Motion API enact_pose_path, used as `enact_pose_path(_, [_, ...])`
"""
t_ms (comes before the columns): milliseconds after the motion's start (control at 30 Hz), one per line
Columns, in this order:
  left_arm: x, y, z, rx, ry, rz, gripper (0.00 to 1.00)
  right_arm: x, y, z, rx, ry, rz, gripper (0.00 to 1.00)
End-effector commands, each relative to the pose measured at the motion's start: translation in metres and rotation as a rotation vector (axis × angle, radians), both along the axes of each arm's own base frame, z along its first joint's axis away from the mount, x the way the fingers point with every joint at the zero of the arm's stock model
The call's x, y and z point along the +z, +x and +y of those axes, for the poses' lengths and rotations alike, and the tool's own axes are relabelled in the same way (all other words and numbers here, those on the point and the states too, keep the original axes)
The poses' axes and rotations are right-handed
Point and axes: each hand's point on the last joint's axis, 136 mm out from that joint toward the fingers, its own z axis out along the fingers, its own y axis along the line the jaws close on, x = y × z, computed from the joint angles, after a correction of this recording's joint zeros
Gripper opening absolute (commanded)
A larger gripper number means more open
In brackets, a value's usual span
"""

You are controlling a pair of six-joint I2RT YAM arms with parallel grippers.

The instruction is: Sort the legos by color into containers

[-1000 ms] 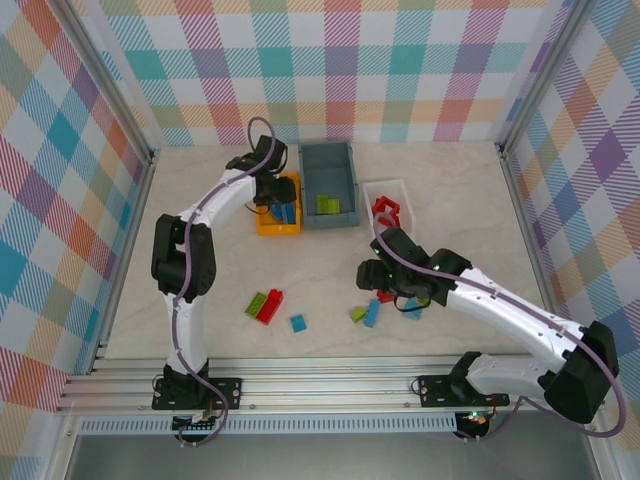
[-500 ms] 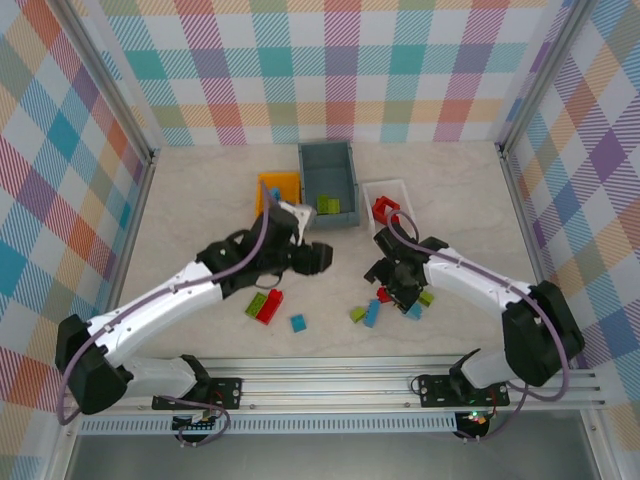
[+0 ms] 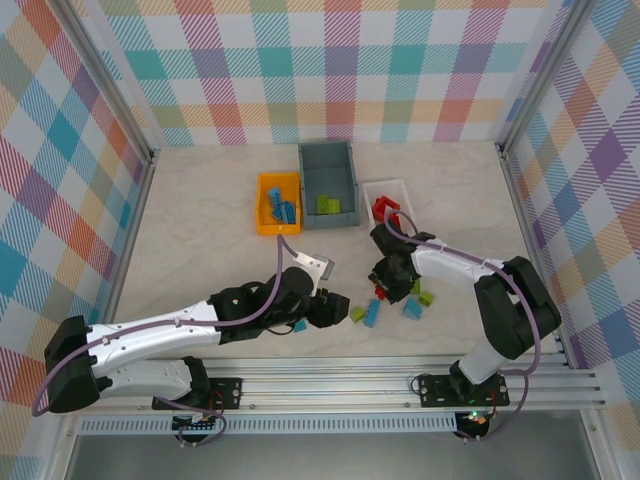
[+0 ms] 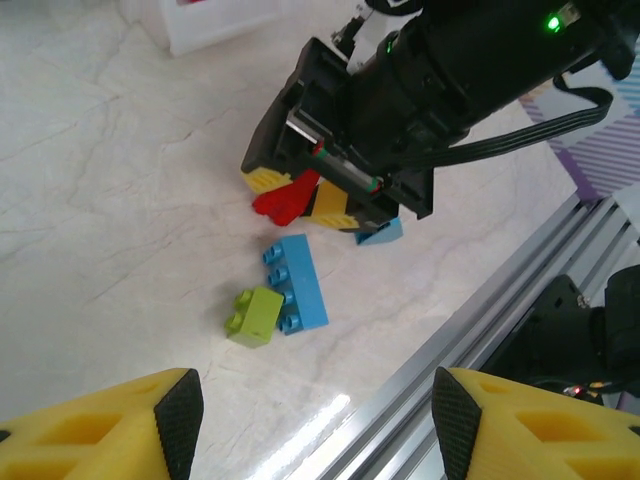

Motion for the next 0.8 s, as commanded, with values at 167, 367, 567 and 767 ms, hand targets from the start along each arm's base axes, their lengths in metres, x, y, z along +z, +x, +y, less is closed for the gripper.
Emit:
enact_pose_path(167, [0.024, 0.013, 0.009, 0.11, -0.049, -0.052, 0.63, 0.072, 0.041, -0.008, 0.142, -0.114, -0.263, 0.23])
enact_pose_path(367, [0.048, 0.034, 0.025, 0.271, -0.099, -0.109, 0.63, 0.133, 0.117, -0.016, 0.331, -0.193, -0.471, 0.27])
enact_pose_path(567, [0.065, 0.045, 0.012, 0.283, -0.088, -0.141, 0.63, 0.132, 0.179, -0.014, 0.433, -0.218, -0.457, 0.19])
enact_pose_path(767, [0.053, 0.043, 0.017, 0.293, -0.061, -0.12, 0.63, 0.115, 0.128, -0.023, 0.417, -0.223, -0.344, 0.5])
